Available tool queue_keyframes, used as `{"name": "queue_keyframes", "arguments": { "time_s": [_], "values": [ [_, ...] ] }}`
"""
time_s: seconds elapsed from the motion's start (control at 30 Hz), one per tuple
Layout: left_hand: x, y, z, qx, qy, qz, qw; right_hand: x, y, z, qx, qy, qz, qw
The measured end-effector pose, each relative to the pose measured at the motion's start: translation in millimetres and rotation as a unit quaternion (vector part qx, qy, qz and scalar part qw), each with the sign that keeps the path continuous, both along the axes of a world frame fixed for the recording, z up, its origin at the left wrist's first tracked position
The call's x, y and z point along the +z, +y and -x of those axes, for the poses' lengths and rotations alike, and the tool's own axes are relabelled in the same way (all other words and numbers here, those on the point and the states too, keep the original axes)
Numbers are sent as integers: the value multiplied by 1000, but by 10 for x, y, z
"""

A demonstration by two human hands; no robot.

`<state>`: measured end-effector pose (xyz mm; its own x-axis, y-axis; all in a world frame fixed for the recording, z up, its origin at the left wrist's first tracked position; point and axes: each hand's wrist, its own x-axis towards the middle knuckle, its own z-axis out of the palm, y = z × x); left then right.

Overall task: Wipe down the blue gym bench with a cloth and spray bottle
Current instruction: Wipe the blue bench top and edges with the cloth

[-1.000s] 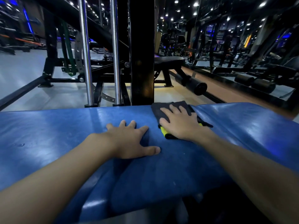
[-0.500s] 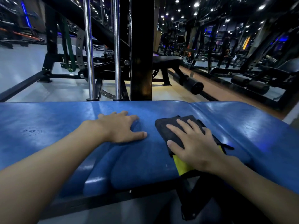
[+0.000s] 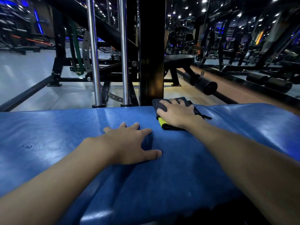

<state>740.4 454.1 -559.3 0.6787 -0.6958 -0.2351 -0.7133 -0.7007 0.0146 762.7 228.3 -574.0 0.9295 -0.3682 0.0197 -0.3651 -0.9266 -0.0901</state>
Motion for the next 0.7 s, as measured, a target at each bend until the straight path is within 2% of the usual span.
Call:
{"name": "queue_keyframes", "arguments": {
  "time_s": [0.2,0.53,0.7],
  "values": [
    [-4,36,31,7,-1,5,1000,-21,108,357,8,6,-1,1000],
    [-12,77,74,12,2,38,999,-66,518,1848,61,27,36,997],
    [90,220,22,26,-27,71,997,-40,563,2009,68,8,32,997]
  ]
}}
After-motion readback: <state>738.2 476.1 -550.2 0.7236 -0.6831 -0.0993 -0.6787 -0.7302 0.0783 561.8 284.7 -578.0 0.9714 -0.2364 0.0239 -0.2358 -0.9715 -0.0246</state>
